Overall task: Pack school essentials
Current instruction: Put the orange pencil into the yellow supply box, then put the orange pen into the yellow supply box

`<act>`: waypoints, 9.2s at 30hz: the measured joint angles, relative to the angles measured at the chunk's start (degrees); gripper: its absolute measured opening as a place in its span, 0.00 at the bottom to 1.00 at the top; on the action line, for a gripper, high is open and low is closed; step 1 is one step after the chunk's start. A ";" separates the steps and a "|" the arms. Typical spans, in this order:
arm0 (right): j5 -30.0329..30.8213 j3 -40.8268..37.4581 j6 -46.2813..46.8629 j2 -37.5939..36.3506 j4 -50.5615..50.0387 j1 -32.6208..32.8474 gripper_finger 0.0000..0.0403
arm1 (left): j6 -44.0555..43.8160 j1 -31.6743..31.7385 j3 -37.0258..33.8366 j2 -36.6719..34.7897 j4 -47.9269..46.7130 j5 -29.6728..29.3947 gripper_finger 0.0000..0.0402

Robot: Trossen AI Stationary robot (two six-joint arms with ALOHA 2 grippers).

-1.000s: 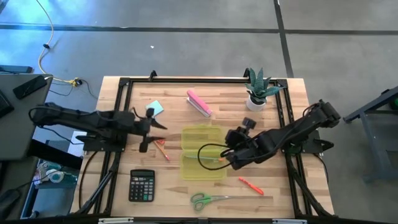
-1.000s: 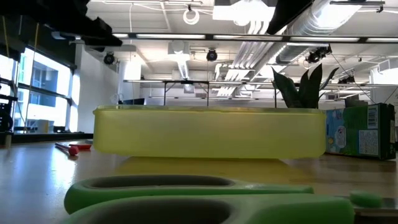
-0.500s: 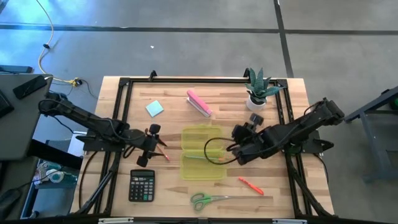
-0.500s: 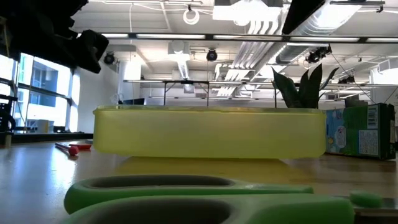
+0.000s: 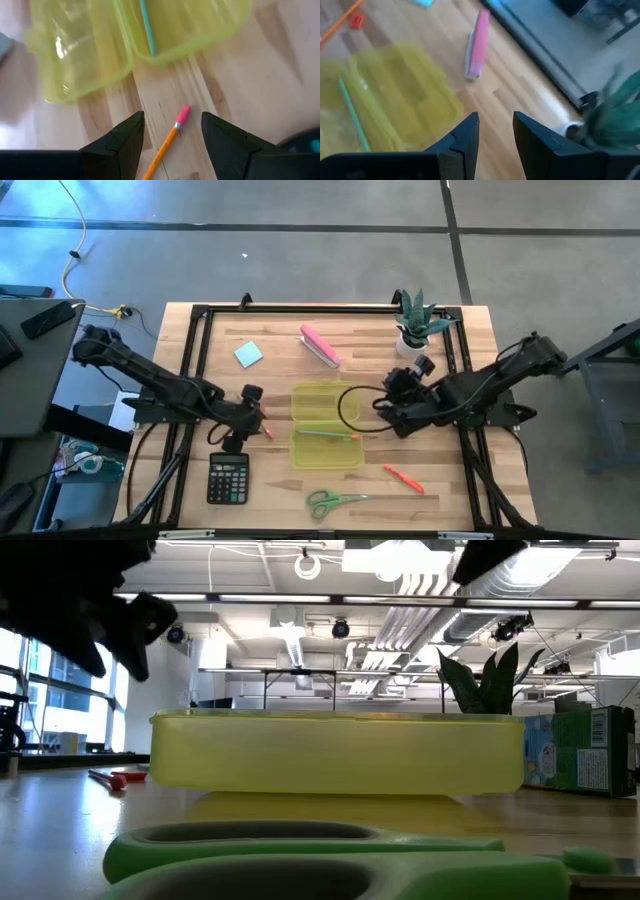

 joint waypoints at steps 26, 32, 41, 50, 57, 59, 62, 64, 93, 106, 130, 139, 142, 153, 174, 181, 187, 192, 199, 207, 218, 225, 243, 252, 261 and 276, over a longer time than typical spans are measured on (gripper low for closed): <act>-1.06 -16.77 3.89 -1.10 17.74 0.11 0.28 | 0.85 0.22 0.09 22.20 8.07 1.19 0.46; -1.05 -16.77 3.88 -1.10 18.13 0.11 0.28 | 0.82 0.17 0.04 22.52 8.63 0.02 0.46; -1.02 -16.77 3.86 -1.10 18.95 0.11 0.28 | 3.06 2.56 0.00 22.93 10.70 3.25 0.37; -1.00 -16.77 3.86 -1.09 19.01 0.11 0.28 | 3.21 6.56 0.00 23.02 11.02 10.29 0.28; -1.00 -16.77 3.86 -1.07 19.01 0.11 0.28 | 3.22 6.51 0.02 23.04 11.89 10.24 0.13; -1.00 -16.77 3.86 -1.07 19.06 0.11 0.28 | 3.23 6.49 0.01 23.04 12.12 10.14 0.09; -1.00 -16.77 3.86 -1.07 19.12 0.11 0.28 | 3.23 6.49 0.00 23.04 12.17 10.14 0.06; -1.00 -16.77 3.86 -1.07 19.12 0.11 0.28 | 3.23 6.49 0.00 23.04 12.20 10.14 0.06; -1.01 -16.74 3.86 -1.05 19.17 0.13 0.28 | 3.40 4.90 14.39 22.72 -6.58 3.88 0.06; -1.02 -16.74 3.91 -1.05 19.83 -0.66 0.28 | 8.04 4.90 26.44 22.65 -1.79 6.00 0.06; -1.15 -16.74 3.86 -1.05 20.37 -1.27 0.28 | 10.95 2.61 28.59 22.63 31.60 23.69 0.06; -1.22 -16.74 3.62 -1.05 20.35 -1.27 0.28 | -1.03 7.25 28.59 22.63 37.47 22.96 0.06; -1.24 -16.74 3.62 -1.05 20.37 -1.51 0.28 | -2.67 8.35 28.59 22.74 37.46 25.79 0.06; -3.45 -16.72 3.62 -1.05 20.90 -3.91 0.28 | 8.92 4.45 28.20 30.62 37.45 29.40 0.06; -4.54 -16.70 0.34 -1.05 25.11 -5.88 0.28 | 12.78 4.78 28.28 35.52 30.02 15.81 0.07; -5.49 -16.70 -0.15 -1.05 25.16 -6.03 0.28 | 12.63 5.16 28.26 35.52 28.75 15.80 0.08; -5.83 -16.70 -0.94 -1.05 25.18 -6.03 0.28 | 11.65 5.76 28.26 35.52 29.62 13.87 0.08; -6.05 -16.70 -0.98 -1.05 25.21 -6.03 0.28 | 8.63 6.80 28.27 35.52 29.80 12.81 0.11; -6.05 -16.70 -0.97 -1.05 25.22 -6.03 0.28 | 7.69 8.22 28.26 35.52 28.65 12.92 0.24; -6.05 -16.70 -1.05 -1.05 25.20 -6.03 0.28 | 12.79 8.52 28.94 34.64 26.96 10.92 0.32; -12.90 -16.70 -0.98 -1.07 25.29 -5.86 0.28 | 11.80 8.05 38.96 25.01 6.62 3.56 0.33; -21.02 -16.70 1.94 -1.10 24.18 -4.30 0.28 | 8.46 7.99 40.06 14.85 -1.35 3.87 0.33; -34.86 -16.71 8.08 -0.72 21.81 3.55 0.28 | -2.71 10.77 14.48 -3.40 2.86 2.85 0.33; -41.17 -16.74 20.56 2.42 13.89 8.09 0.39 | -5.83 10.72 7.70 -6.64 2.55 1.37 0.33; -45.14 -16.74 32.71 7.45 15.67 16.76 0.47 | -7.47 10.62 6.75 -7.64 3.04 1.44 0.33; -47.99 -16.74 34.10 18.64 29.04 21.90 0.47 | -8.36 10.62 6.75 -7.65 2.89 1.49 0.33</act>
